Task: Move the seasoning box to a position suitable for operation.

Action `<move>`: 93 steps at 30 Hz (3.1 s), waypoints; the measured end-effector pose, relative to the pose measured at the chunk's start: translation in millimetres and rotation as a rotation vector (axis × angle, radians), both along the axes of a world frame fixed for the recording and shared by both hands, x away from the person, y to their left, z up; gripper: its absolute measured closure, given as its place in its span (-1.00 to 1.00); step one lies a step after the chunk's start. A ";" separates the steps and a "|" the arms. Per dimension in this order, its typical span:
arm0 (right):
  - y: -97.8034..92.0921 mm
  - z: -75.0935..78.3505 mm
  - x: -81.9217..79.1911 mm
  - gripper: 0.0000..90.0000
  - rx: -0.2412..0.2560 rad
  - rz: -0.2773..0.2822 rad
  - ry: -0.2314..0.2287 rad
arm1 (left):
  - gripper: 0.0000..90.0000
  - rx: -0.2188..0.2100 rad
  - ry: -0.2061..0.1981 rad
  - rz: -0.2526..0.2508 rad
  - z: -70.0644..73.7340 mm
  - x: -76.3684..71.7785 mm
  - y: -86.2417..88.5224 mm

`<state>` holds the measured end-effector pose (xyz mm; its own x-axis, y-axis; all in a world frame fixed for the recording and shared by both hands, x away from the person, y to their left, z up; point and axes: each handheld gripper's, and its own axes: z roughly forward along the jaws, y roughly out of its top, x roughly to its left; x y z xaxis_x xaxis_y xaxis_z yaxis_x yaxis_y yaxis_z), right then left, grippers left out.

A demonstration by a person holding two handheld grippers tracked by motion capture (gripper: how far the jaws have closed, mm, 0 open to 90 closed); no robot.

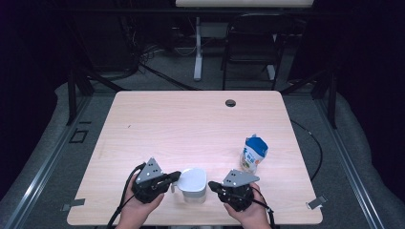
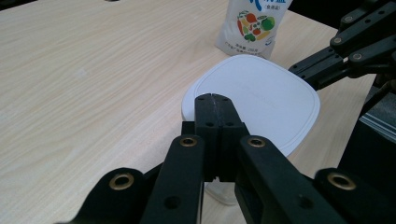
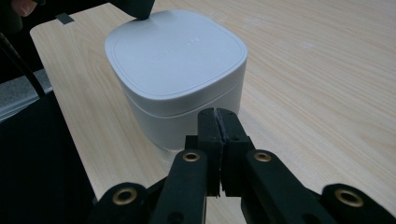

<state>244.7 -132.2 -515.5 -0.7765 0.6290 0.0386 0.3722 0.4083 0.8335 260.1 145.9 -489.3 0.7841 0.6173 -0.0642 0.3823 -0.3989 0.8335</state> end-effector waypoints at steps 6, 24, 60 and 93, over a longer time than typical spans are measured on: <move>3.4 -1.7 -0.9 0.99 -0.005 0.013 0.005 | 1.00 -0.001 -0.001 0.000 -0.3 -0.2 0.2; 5.0 -1.9 -2.0 0.99 -0.007 0.015 0.005 | 1.00 0.002 -0.002 0.002 0.0 -0.7 0.6; 7.4 5.0 -4.1 0.98 0.028 0.021 -0.008 | 1.00 -0.003 0.003 0.004 -1.1 -1.8 3.7; 14.9 14.0 0.1 0.99 0.044 0.047 -0.008 | 0.66 0.010 -0.005 0.060 -1.8 -15.9 20.9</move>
